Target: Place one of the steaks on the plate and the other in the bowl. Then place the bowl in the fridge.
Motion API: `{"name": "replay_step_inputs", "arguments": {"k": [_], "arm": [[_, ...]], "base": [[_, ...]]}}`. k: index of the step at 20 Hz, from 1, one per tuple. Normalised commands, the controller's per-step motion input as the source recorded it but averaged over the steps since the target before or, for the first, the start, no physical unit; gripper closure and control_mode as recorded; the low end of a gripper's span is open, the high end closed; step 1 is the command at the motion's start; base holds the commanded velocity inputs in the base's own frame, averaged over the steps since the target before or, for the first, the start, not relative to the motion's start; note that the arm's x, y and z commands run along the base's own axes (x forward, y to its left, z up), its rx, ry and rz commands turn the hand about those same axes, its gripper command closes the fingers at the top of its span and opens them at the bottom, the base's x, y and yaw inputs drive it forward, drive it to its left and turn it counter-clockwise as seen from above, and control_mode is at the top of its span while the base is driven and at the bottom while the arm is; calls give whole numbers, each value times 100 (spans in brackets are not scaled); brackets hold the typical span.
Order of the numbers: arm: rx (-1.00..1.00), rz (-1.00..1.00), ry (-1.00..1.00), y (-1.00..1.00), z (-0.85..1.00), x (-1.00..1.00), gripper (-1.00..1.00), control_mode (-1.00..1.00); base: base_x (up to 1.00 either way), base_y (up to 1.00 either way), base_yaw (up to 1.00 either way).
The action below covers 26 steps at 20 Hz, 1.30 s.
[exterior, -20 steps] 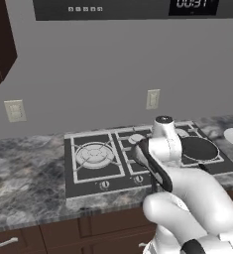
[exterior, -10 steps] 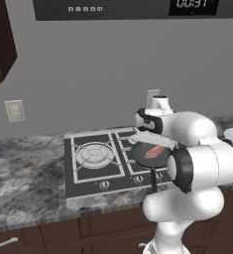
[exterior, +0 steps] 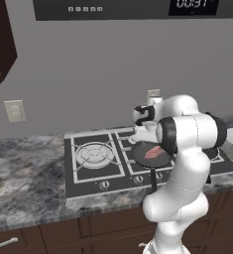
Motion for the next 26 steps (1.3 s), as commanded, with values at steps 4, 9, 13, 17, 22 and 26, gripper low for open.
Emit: {"name": "replay_step_inputs", "arguments": {"k": [4,9,13,17,22,26], "arm": [[0,-1,0,-7,-18,-24,-100,-100],[0,0,0,0,-1,-19,-100,-100],[0,-5,0,0,-1,-28,-100,-100],[0,-5,0,0,-26,0,-100,-100],[0,-3,0,4,-28,0,-100,-100],[0,0,0,19,-8,0,100,-100]], "base": [[0,0,0],[0,0,0],[0,0,0],[0,0,0],[0,0,0],[0,0,0]]}}
